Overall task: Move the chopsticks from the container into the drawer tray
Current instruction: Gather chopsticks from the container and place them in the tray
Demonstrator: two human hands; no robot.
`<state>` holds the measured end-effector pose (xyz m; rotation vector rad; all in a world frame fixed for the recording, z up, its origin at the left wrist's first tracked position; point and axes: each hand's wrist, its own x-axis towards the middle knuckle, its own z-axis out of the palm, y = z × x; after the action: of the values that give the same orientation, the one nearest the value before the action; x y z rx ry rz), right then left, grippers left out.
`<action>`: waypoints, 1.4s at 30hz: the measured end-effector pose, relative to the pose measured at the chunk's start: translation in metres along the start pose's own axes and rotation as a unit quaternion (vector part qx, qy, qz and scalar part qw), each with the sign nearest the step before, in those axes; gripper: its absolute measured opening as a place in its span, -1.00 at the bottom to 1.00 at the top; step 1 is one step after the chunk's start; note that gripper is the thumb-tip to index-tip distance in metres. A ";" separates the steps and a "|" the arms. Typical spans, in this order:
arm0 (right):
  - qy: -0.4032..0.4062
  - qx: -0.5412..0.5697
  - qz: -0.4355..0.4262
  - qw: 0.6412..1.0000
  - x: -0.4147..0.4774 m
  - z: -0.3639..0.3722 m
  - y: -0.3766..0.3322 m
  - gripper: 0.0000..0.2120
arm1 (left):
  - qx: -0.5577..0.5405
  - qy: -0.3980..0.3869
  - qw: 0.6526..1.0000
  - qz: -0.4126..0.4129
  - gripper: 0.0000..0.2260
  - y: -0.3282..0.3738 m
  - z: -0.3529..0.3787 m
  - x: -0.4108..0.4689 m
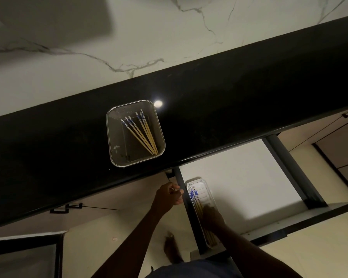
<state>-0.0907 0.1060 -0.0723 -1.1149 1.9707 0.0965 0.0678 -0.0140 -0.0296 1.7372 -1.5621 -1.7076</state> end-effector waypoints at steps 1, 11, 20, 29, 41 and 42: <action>0.000 -0.009 0.000 1.000 -0.001 0.001 0.001 -0.54 | 0.000 -0.001 1.000 -0.001 -0.77 0.000 0.000 0.000; -0.008 -0.112 -0.078 0.991 0.002 -0.005 0.001 -0.64 | 0.003 0.004 1.000 -0.005 -0.79 0.003 -0.001 -0.005; -0.037 -0.092 -0.070 0.993 0.004 -0.008 0.004 -0.68 | -0.001 0.000 1.000 -0.003 -0.83 0.004 -0.005 -0.009; -0.032 -0.081 -0.056 0.995 0.006 -0.008 0.004 -0.62 | -0.026 -0.005 1.000 -0.011 -0.84 -0.001 -0.007 -0.008; 0.028 -0.039 -0.069 0.996 0.004 -0.063 -0.052 -0.73 | -0.075 0.020 0.997 0.028 -0.86 0.011 -0.034 -0.003; 0.051 -0.015 -0.093 0.994 0.005 -0.078 -0.066 -0.82 | -0.091 0.028 0.995 0.030 -0.85 0.017 -0.040 0.000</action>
<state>-0.0926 0.0291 -0.0049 -1.3415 1.9494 -0.0320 0.0931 -0.0399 -0.0053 1.6192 -1.3732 -1.6988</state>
